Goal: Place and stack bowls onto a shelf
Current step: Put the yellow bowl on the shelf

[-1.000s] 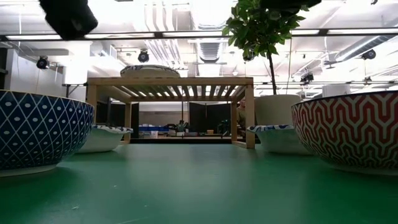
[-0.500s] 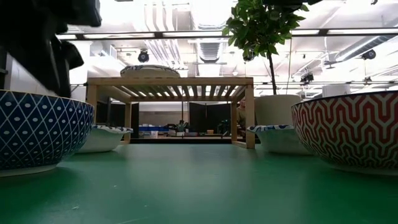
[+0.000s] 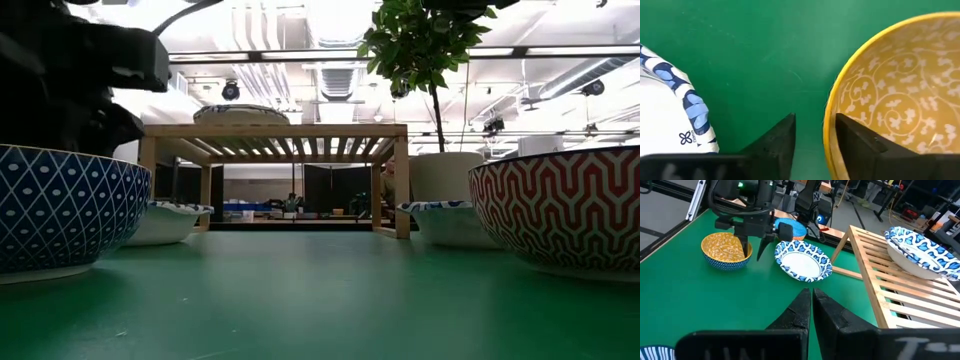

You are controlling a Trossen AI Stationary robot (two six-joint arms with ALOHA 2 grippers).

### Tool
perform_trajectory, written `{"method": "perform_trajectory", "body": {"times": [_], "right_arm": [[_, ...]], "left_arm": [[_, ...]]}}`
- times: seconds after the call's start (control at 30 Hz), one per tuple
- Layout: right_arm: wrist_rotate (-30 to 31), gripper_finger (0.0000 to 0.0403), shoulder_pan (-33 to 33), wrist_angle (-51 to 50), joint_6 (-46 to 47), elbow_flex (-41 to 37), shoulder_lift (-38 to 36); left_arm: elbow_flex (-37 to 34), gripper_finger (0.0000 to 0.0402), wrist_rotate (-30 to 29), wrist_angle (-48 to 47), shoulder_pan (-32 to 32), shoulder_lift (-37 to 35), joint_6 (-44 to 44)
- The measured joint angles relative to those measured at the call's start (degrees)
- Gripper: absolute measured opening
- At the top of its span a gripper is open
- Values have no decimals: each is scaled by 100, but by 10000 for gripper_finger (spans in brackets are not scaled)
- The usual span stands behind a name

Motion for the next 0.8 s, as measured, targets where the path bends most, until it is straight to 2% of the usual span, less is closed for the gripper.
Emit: {"method": "perform_trajectory", "body": {"times": [0.23, 0.37, 0.53, 0.67, 0.8], "right_arm": [[0, 9, 0, -23, 29, 0, 2], [0, 9, 0, -131, -1, -30, -2], [0, 9, 0, -140, -33, -81, -15], [0, 9, 0, -142, -169, -85, -15], [-2, 9, -9, -186, -274, -87, -58]], "left_arm": [[36, 15, 113, 80, 6, 85, 28], [86, 16, 57, 4, 0, -49, -34], [446, 7, -421, -420, 104, -370, 279], [864, 8, -604, -962, 393, -599, 508], [1443, 8, -613, -984, 789, -870, 982]]}}
